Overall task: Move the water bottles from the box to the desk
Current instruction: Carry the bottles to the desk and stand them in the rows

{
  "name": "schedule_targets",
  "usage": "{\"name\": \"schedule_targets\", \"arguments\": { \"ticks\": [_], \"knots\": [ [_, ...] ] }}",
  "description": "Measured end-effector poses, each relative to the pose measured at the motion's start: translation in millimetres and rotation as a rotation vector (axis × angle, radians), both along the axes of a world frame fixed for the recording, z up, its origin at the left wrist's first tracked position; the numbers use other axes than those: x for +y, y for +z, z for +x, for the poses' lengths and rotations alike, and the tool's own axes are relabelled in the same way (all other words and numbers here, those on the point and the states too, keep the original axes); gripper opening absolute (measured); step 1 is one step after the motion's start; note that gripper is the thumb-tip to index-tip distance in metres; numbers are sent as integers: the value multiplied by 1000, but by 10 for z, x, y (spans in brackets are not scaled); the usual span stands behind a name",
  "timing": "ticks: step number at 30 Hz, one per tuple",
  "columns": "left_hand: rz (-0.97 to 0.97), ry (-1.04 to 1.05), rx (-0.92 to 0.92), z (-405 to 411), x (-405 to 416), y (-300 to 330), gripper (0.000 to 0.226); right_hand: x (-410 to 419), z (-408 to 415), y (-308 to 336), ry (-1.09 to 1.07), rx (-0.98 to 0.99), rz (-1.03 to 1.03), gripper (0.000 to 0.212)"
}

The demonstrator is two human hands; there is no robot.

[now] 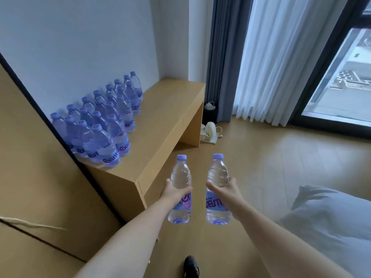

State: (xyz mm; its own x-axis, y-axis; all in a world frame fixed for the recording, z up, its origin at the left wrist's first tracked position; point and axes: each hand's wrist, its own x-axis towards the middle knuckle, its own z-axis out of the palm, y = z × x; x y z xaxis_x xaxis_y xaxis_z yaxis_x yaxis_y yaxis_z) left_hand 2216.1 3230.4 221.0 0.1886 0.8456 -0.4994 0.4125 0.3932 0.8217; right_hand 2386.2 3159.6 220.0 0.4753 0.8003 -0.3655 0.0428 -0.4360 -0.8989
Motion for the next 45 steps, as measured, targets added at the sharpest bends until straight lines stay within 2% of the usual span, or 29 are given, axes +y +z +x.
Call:
{"name": "schedule_targets", "arguments": {
  "ticks": [6,14,21,25,27,31,33,39,43,45],
  "knots": [
    [18,54,45,281,1282,169,73,1337,343,161,51,8,-12,63],
    [-87,200,-81,327,2391,137,73,2747,512,230,252,123,-33,71],
    [-80,391,-66,425,3479,-5,86,4261,634,88,530,211,-38,63],
    [-125,501,-47,505,3938,40,101,5027,704,145,719,137,-116,66],
    [-91,550,-41,520,4096,50,90,5343,699,183,821,89,-134,68],
    [-31,757,-55,543,4305,43,53,5828,636,302,990,37,-147,64],
    [17,831,-100,541,4374,47,48,6000,564,303,1069,5,-148,63],
    [88,931,-146,472,4699,82,63,6469,311,320,1264,-30,-96,61],
    [96,968,-228,422,4809,17,76,6660,218,250,1278,-120,-39,64],
    [119,1005,-242,398,4835,1,78,6715,188,218,1270,-99,-31,62]
  ]
}}
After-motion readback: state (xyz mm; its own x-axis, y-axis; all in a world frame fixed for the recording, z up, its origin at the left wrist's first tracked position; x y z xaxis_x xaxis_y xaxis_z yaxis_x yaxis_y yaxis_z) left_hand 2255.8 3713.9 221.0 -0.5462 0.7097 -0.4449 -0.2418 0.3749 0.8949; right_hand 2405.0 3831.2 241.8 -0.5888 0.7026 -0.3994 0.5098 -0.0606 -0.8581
